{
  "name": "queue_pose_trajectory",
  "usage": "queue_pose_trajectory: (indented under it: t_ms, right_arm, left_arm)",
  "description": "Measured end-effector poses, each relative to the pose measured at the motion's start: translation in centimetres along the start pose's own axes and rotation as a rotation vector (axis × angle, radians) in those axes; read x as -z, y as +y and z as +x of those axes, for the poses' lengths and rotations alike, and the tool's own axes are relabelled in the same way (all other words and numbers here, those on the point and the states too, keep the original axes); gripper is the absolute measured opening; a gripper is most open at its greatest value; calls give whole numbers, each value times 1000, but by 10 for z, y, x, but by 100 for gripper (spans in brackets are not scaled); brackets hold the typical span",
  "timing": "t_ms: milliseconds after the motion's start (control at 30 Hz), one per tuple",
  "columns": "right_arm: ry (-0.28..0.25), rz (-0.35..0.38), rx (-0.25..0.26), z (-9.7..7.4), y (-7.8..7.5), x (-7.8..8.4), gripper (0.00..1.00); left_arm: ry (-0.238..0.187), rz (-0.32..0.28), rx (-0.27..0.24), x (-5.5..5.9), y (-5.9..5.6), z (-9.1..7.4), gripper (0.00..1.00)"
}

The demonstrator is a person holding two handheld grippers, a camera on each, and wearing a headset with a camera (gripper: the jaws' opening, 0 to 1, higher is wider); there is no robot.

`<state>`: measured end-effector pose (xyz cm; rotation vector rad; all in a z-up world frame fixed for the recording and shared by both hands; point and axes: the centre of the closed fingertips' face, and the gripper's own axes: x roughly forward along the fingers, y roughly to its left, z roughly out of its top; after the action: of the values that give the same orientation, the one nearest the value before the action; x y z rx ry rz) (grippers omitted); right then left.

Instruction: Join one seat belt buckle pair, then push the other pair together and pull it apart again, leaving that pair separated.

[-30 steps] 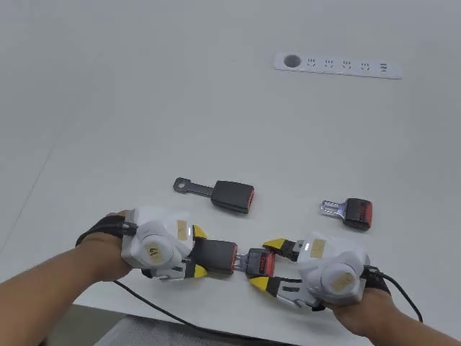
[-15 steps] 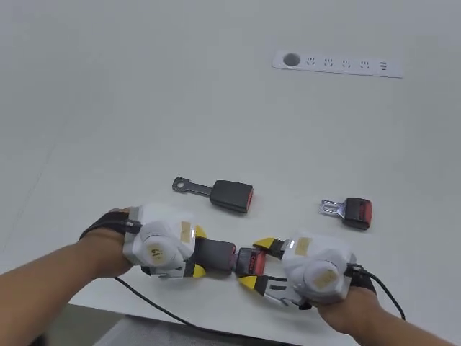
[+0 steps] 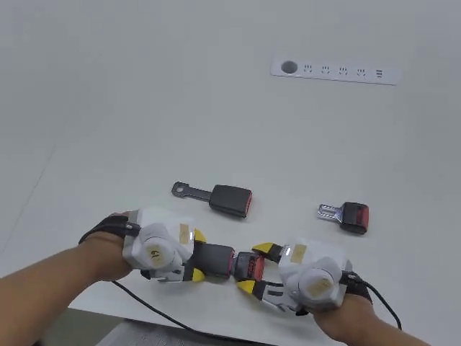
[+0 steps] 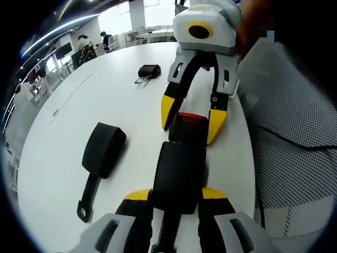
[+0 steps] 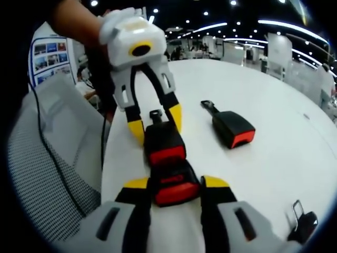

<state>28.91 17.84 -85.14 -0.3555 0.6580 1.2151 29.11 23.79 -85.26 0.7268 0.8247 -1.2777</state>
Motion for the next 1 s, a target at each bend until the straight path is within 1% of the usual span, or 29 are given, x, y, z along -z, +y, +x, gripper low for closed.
queue_pose_trajectory:
  t_ms: [67,133,200,267,333,400,500,767,900,967,1000]
  right_arm:
    - [3,-4,-2,-1,0,0,36]
    - [3,-10,-11,-2,0,1,36]
    - [7,-29,-20,-2,0,1,35]
    - [22,-76,-16,-3,0,3,35]
    - [16,-64,-22,-4,0,3,35]
    - [22,-87,-20,-5,0,3,35]
    - [24,-101,-20,-6,1,4,35]
    - [11,-84,-27,-7,0,4,35]
    - [3,-81,-21,-8,0,4,35]
    - [-24,-30,-1,-8,0,3,35]
    - [-25,-36,1,-9,0,4,35]
  left_arm:
    - [-2,1,0,0,0,0,34]
    - [-15,-1,0,1,-1,-1,34]
    - [-27,1,1,1,-1,-1,34]
    - [-28,4,5,0,0,-1,34]
    - [-37,1,8,1,0,-2,34]
    - [-51,-3,8,2,0,-3,34]
    - [-57,-6,12,1,-1,-2,33]
    - [-68,-8,16,0,0,-3,33]
    - [-75,-10,16,0,0,-3,33]
    - [-78,-12,16,0,1,-3,33]
    - [-81,-14,15,0,0,-3,33]
